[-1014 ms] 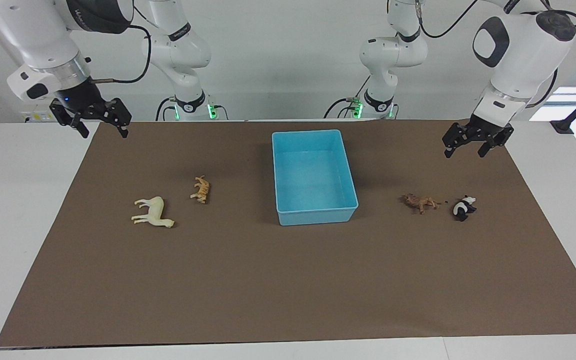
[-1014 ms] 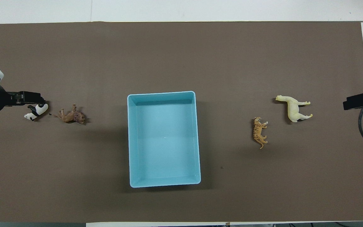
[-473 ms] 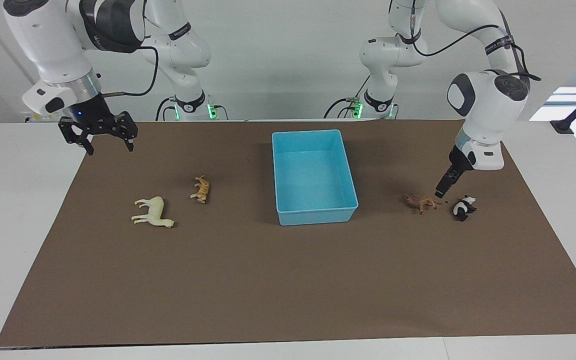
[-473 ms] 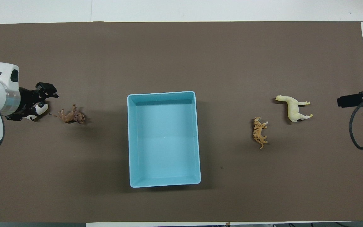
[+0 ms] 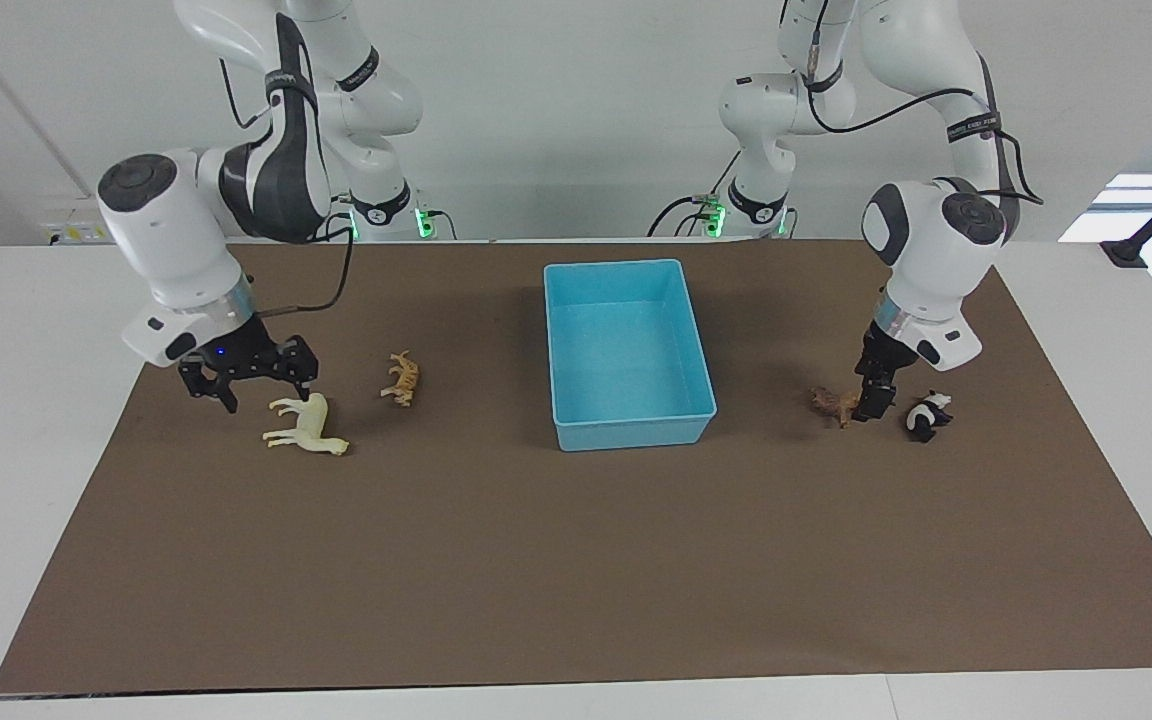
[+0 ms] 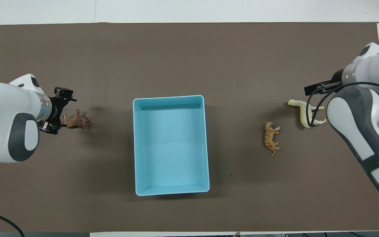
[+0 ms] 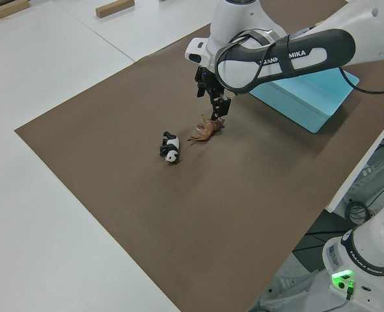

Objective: Put all toys into storage box
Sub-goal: 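Grasp the brown deer with the left gripper while the right gripper grasps the llama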

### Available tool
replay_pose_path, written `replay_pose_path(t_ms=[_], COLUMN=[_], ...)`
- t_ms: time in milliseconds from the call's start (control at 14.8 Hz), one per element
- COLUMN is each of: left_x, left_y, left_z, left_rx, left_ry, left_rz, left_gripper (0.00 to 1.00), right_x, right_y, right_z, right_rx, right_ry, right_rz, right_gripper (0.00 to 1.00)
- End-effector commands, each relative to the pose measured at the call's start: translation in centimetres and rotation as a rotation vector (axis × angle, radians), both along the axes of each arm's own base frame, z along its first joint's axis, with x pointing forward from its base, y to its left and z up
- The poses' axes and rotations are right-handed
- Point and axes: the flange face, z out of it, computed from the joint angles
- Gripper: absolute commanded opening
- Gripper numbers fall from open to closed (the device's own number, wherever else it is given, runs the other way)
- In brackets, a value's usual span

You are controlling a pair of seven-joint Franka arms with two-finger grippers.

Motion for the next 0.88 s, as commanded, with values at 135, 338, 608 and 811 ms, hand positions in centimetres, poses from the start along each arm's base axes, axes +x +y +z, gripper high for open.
replay_pose_path(t_ms=[135,338,608,811], left_x=[-3.5,-4.3,-4.1,-3.8], left_y=[-1.2,-1.4,-1.4,-1.2], left_z=[-2.1,-3.3,-3.6,-3.9], left_rx=[0.010,0.013,0.013,0.012], left_ry=[-0.023,-0.014,-0.028,-0.044], left_rz=[-0.143,-0.183,-0.167,-0.149], left_gripper=[1.00,1.00,1.00,0.99], right_x=[-1.4,-2.8,-4.3,-5.6], right_y=[0.3,0.1,-0.4,-1.3], right_z=[-3.9,-5.8,-7.9,-9.2], right_rx=[-0.005,-0.004,-0.004,-0.006], right_ry=[0.073,0.100,0.103,0.087], right_rz=[-0.015,-0.024,-0.034,-0.041], right_gripper=[1.00,1.00,1.00,1.00])
